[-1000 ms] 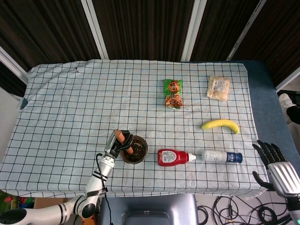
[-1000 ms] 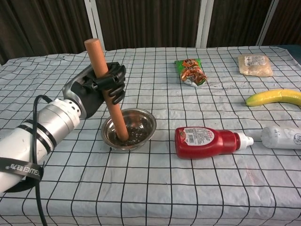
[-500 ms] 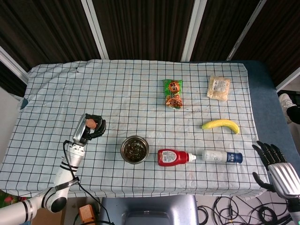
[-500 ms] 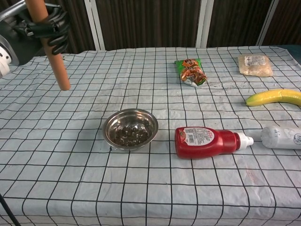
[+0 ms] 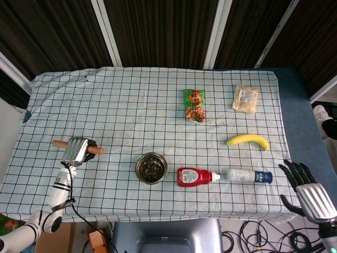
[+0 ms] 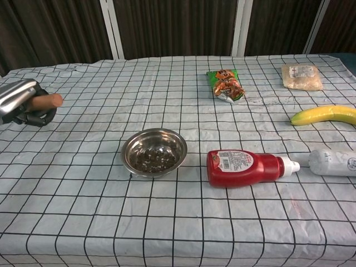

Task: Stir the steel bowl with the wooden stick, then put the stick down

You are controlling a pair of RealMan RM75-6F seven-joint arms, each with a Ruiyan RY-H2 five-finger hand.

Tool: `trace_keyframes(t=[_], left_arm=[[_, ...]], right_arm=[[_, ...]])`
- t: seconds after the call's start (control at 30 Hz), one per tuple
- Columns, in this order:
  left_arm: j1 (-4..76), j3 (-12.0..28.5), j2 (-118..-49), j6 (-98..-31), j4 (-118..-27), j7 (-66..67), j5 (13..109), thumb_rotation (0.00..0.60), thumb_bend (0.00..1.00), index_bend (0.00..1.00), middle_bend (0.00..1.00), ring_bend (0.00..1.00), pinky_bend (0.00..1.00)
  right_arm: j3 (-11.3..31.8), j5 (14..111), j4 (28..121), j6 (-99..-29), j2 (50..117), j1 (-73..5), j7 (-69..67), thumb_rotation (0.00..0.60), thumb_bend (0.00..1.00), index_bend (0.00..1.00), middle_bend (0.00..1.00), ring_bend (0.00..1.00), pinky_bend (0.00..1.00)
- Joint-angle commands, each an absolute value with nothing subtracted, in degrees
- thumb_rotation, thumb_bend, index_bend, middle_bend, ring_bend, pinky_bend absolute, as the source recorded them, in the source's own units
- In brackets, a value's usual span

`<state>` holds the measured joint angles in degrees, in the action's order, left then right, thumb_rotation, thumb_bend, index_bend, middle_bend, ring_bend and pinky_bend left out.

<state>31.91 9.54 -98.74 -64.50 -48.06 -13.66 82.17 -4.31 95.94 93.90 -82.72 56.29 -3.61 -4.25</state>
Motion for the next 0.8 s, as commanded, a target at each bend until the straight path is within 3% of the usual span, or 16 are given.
trace_keyframes(t=[0.03,0.13,0.3,0.53,0.63,0.8], left_arm=[[32.3,8.8,-100.0,-62.5,-47.5,-12.5,80.9,0.600,0.50,0.67,0.92,0.63,0.78],[32.4,9.0,-99.7,-61.2,-48.5,-11.4,79.7,0.600,0.39,0.51,0.77,0.48,0.66],[32.5,9.2,-98.3,-59.0,-51.7,-11.0,78.2,0.600,0.28,0.42,0.69,0.40,0.58],[32.5,9.1,-96.5,-57.7,-55.0,-10.2,77.3,0.600,0.27,0.32,0.59,0.32,0.55],[32.5,8.4,-94.8,-56.2,-57.8,-7.8,76.7,0.600,0.27,0.22,0.47,0.21,0.47],[33.0,6.7,-90.6,-51.1,-64.2,-1.6,74.6,0.600,0.27,0.14,0.32,0.08,0.29]], right_arm=[[-4.3,95.9,93.9,-82.8,56.2,-3.6,-4.5,0.600,0.32,0.00,0.00,0.00,0.00],[-4.3,95.9,93.8,-82.9,56.2,-3.6,-4.7,0.600,0.32,0.00,0.00,0.00,0.00],[-4.3,96.0,93.8,-83.0,56.1,-3.5,-4.8,0.600,0.32,0.00,0.00,0.00,0.00],[-4.3,96.0,93.7,-83.1,56.1,-3.5,-4.9,0.600,0.32,0.00,0.00,0.00,0.00],[-4.3,96.0,93.8,-83.1,56.1,-3.5,-4.9,0.600,0.32,0.00,0.00,0.00,0.00],[-4.3,96.0,93.8,-83.1,56.2,-3.5,-4.8,0.600,0.32,0.00,0.00,0.00,0.00]])
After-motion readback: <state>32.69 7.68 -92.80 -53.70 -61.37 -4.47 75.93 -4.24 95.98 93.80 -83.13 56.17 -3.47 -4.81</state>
